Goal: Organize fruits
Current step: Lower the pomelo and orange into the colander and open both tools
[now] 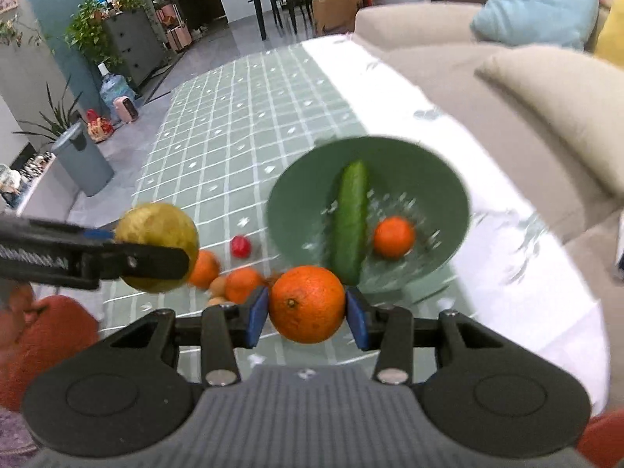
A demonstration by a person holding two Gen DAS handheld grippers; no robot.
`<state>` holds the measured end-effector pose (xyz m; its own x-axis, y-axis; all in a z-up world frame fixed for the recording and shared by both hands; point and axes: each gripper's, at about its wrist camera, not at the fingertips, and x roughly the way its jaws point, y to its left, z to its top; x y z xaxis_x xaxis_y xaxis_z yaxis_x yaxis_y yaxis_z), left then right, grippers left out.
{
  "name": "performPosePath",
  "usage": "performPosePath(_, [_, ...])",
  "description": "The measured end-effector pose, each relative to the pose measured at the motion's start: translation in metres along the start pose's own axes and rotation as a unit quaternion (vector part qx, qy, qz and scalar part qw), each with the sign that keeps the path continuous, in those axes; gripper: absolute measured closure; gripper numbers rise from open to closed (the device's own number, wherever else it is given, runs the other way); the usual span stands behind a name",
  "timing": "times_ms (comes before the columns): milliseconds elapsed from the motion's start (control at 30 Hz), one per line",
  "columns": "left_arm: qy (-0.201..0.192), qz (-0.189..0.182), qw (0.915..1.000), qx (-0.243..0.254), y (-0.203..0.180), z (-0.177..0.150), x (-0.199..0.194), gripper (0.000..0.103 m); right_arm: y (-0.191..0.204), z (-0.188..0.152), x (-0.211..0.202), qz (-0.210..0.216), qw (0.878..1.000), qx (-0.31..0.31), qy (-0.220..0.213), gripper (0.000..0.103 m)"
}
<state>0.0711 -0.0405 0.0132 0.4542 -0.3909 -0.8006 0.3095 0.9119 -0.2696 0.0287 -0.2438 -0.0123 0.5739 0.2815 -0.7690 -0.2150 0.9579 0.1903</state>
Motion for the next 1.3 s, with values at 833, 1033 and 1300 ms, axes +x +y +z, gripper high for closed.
performPosePath(833, [0.160, -0.008, 0.9834, 0.085, -0.052, 0.065, 0.119, 0.023, -0.045, 0.046, 0.085, 0.015, 0.986, -0.113, 0.123, 0.063])
performPosePath(1033, [0.187, -0.009, 0.9796, 0.073, -0.045, 0.064, 0.136, 0.023, -0.048, 0.044, 0.099, 0.010, 0.982, -0.123, 0.145, 0.063])
performPosePath(1300, [0.207, 0.009, 0.9761, 0.066, -0.038, 0.059, 0.150, 0.022, -0.044, 0.043, 0.108, 0.004, 0.977, -0.142, 0.157, 0.063])
